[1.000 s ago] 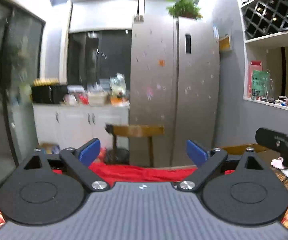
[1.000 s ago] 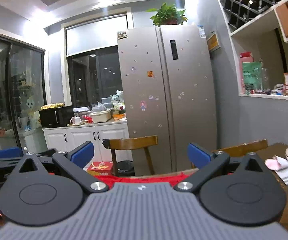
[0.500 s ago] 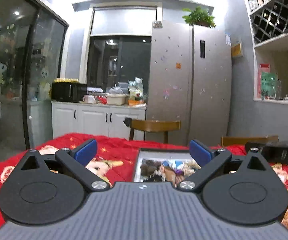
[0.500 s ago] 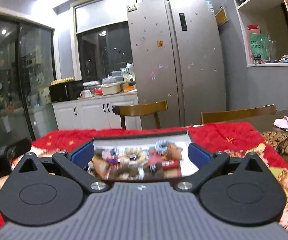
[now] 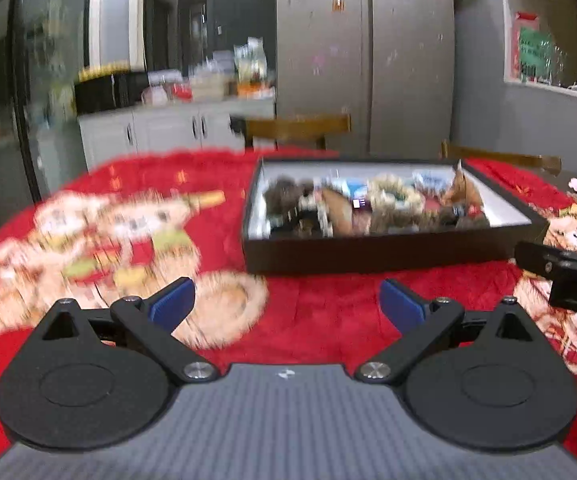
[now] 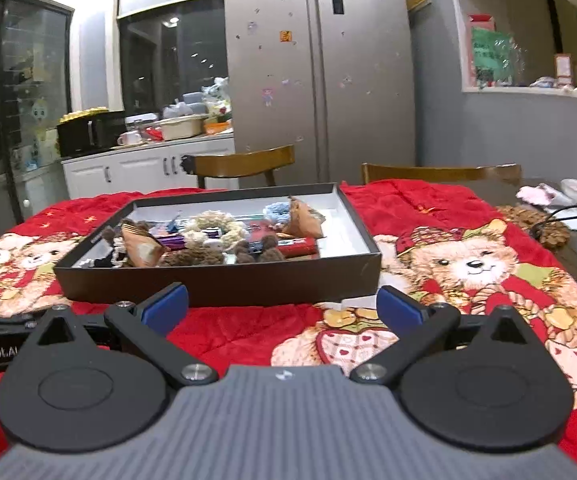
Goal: Organize objects
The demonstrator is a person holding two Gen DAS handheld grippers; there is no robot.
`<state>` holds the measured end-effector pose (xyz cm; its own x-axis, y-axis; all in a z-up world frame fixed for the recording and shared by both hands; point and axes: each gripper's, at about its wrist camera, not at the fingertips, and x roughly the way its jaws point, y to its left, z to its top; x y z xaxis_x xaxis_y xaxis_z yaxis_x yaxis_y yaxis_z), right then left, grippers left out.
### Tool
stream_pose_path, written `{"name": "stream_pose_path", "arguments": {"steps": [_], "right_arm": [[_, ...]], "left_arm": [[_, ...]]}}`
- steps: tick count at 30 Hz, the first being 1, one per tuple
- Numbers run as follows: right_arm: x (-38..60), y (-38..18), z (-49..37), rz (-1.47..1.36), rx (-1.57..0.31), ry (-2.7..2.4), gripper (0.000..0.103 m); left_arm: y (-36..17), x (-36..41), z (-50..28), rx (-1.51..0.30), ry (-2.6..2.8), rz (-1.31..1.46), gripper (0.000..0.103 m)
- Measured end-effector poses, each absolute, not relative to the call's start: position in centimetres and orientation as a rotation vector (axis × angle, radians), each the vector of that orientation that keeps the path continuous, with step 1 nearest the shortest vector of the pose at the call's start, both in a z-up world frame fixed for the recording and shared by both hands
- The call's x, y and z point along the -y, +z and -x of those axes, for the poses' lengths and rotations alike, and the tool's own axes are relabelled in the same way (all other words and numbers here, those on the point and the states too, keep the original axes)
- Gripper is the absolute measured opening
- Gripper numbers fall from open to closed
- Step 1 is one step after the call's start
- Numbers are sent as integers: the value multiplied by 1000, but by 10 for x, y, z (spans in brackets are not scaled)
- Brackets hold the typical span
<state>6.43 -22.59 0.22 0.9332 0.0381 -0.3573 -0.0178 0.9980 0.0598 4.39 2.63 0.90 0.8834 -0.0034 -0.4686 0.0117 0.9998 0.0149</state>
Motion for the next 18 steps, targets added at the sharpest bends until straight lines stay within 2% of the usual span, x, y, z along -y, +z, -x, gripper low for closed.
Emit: {"name": "stream_pose_path", "arguments": {"steps": [3,10,18], "right_arm": [[222,1,-62,-24,-359,24,103],[224,1,-68,-29,-399,11,103],[226,-3,-75,-40,-441,23,103]], "left_arm": [[4,-27,-49,-517,-5,-37,101],[10,-22,-37,-463,-19,-56,101],[6,-20,-49,-543,10,-68,101]]}}
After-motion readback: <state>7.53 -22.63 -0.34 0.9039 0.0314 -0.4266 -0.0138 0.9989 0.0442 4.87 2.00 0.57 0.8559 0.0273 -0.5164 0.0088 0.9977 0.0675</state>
